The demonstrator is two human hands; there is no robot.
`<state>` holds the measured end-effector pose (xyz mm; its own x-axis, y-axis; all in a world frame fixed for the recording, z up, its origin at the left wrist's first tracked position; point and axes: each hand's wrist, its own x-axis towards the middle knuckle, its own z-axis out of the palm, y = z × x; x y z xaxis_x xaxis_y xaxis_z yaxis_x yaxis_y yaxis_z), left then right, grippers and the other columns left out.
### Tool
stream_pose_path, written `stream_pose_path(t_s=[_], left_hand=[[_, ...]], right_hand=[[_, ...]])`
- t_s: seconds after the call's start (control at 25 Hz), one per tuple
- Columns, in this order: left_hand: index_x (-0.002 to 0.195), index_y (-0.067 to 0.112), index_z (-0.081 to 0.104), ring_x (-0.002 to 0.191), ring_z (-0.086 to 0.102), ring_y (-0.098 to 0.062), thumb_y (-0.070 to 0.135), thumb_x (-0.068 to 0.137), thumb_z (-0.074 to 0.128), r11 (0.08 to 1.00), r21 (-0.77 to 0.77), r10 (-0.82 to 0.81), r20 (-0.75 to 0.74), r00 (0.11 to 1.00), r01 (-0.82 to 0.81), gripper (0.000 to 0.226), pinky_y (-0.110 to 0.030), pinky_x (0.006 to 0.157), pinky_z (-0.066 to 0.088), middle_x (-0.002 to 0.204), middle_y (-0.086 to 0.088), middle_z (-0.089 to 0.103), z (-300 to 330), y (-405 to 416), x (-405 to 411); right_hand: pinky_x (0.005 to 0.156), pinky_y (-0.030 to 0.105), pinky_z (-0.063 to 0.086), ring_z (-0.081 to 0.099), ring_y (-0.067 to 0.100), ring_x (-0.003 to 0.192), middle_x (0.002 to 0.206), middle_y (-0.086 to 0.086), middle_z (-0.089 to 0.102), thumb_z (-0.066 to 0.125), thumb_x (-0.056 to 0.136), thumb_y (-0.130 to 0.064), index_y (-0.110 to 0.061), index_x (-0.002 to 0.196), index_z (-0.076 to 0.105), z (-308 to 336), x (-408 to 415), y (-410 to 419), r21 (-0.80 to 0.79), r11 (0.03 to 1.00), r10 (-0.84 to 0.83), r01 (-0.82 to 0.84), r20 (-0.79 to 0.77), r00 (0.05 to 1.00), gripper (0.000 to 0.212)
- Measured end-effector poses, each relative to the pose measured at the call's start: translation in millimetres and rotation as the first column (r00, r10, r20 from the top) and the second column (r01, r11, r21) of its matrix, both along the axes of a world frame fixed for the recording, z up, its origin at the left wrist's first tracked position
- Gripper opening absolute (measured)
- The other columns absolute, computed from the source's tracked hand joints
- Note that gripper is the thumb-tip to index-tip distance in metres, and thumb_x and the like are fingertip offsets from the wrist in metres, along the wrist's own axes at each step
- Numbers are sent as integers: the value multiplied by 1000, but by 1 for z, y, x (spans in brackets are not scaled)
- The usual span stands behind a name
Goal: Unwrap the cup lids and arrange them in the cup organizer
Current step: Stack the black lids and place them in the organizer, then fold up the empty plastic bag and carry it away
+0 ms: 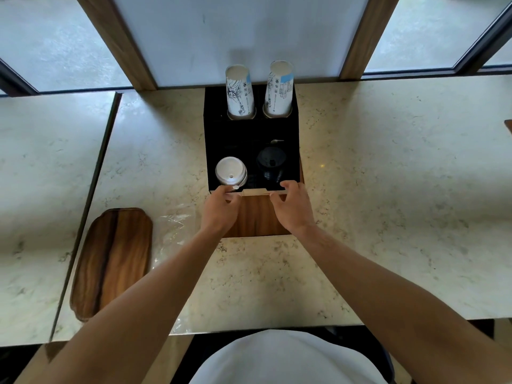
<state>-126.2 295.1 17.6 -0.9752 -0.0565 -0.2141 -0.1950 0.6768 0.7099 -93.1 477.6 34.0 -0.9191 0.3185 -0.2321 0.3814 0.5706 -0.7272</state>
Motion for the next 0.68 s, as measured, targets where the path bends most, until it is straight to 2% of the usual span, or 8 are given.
stream_pose_path(t_s=[0.12,0.24,0.4,0.56,0.68], left_hand=[[131,14,60,95,55,-10,35,94,61,1000,-13,19,-12,1000,-19,42,-29,82,43,109,4,66,0,-8,6],[129,14,62,95,60,-12,33,95,61,999,-1,34,-19,999,-34,40,-30,80,45,105,4,67,3,-14,12],[124,17,63,95,65,-16,32,96,60,997,44,68,-2,998,-67,32,-35,78,53,99,8,65,10,-30,23],[129,14,60,85,61,-10,30,96,61,988,36,152,17,988,-152,37,-27,70,47,100,5,63,11,-60,35],[130,11,61,92,64,-16,27,95,62,980,19,200,23,980,-200,38,-35,81,53,107,-2,70,9,-91,48]], right_hand=[[99,27,42,50,17,123,139,4,48,57,98,-35,-18,137,51,1,5,-9,-6,1000,4,-4,0,1000,43],[101,30,43,50,18,125,138,3,49,57,97,-37,-18,136,51,0,8,-18,-19,1000,24,-24,6,1000,44],[96,26,39,50,20,126,138,5,49,58,97,-38,-15,136,50,-4,11,-39,6,997,75,-75,22,997,46],[97,25,37,50,19,126,138,4,50,57,97,-38,-14,135,52,-9,12,-68,19,987,161,-161,20,987,45],[99,26,40,52,17,125,135,3,51,57,96,-39,-16,132,55,-17,17,-97,7,971,237,-237,38,971,43]])
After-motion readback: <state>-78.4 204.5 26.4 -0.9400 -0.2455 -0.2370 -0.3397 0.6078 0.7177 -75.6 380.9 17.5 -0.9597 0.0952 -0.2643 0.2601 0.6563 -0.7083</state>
